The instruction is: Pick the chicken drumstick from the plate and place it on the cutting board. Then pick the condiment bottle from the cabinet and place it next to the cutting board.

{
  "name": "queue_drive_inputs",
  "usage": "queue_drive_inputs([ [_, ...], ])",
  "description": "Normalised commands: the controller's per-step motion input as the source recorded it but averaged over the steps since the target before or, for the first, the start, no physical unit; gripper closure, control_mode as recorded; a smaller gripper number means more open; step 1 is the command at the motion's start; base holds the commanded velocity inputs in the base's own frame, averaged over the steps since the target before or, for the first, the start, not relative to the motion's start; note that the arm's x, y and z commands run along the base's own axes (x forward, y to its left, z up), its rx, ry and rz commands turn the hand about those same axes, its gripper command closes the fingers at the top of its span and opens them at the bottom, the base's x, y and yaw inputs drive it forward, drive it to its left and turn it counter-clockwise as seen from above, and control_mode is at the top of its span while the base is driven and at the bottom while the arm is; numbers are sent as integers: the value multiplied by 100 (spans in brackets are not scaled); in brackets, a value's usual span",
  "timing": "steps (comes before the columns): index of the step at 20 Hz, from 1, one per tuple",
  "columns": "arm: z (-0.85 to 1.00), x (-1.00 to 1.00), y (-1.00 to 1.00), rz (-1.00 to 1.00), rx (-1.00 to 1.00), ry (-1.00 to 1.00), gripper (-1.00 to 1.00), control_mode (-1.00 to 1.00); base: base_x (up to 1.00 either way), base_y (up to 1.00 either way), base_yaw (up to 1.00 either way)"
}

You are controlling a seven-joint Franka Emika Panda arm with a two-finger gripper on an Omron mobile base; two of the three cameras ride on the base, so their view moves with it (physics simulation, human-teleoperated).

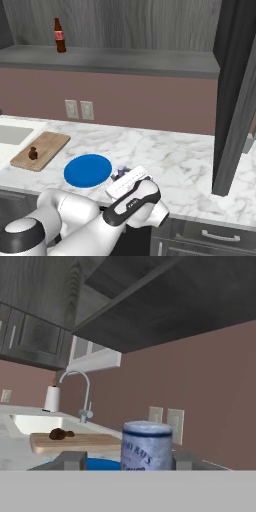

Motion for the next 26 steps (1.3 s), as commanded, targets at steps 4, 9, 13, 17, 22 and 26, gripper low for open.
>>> queue_drive_inputs([
  [4, 0, 0, 0, 0, 0, 0, -100, -100, 0, 0, 0],
  [9, 0, 0, 0, 0, 0, 0, -100, -100, 0, 0, 0],
  [13, 5, 0, 0, 0, 0, 0, -100, -100, 0, 0, 0],
  [17, 16, 0, -3, 0, 0, 0, -100, -100, 0, 0, 0],
  [22, 26, 0, -21, -1, 0, 0, -100, -100, 0, 0, 0],
  [26, 25, 0, -21, -1, -2, 0, -100, -100, 0, 0, 0],
])
